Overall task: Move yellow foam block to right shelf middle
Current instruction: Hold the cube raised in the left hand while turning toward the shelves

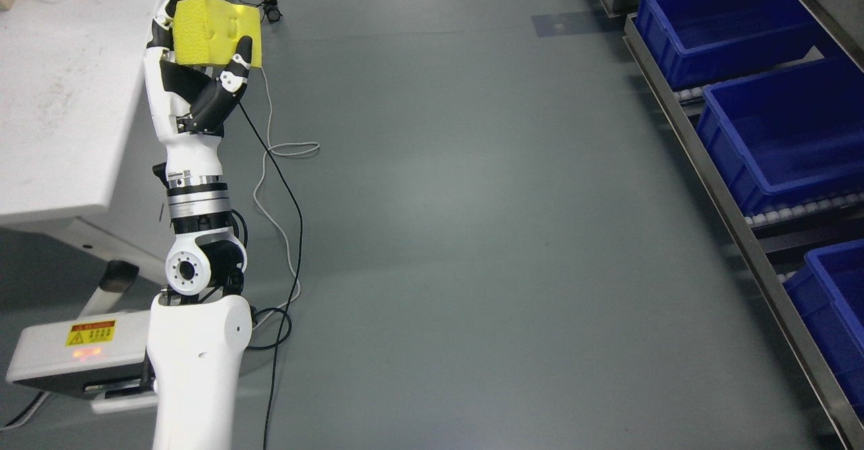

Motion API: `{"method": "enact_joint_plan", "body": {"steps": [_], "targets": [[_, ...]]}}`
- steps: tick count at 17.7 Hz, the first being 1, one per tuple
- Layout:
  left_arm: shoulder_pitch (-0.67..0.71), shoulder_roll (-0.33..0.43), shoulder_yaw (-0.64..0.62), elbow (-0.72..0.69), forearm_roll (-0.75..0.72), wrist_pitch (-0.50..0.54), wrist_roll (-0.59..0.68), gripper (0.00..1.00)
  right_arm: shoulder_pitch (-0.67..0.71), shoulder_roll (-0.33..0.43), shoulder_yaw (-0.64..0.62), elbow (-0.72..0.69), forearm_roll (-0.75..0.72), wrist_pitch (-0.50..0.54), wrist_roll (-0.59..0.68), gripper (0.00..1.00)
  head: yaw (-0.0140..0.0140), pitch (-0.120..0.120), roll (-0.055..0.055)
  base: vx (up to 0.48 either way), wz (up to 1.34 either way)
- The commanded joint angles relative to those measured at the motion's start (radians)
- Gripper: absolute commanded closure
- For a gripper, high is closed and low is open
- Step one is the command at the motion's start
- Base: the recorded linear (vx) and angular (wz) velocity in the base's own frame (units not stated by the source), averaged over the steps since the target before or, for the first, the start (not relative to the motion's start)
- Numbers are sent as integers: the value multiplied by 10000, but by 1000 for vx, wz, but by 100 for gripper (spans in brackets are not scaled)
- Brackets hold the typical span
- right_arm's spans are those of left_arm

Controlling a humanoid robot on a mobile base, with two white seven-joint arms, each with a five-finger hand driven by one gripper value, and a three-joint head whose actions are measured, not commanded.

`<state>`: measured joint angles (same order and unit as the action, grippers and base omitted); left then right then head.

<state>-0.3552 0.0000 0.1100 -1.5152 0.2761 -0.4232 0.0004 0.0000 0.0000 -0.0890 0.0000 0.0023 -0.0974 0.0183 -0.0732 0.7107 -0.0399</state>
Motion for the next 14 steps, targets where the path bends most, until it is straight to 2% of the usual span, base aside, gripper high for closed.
{"method": "enact_joint_plan", "body": {"steps": [1,14], "targets": [[55,175,20,-111,0,-17,-4,67,-15,-175,0,-174,-23,8,1,0,0,0,0,333,-130],[9,175,-11,-127,0,-17,-4,67,-15,-175,0,-174,-23,8,1,0,0,0,0,306,-147]]}}
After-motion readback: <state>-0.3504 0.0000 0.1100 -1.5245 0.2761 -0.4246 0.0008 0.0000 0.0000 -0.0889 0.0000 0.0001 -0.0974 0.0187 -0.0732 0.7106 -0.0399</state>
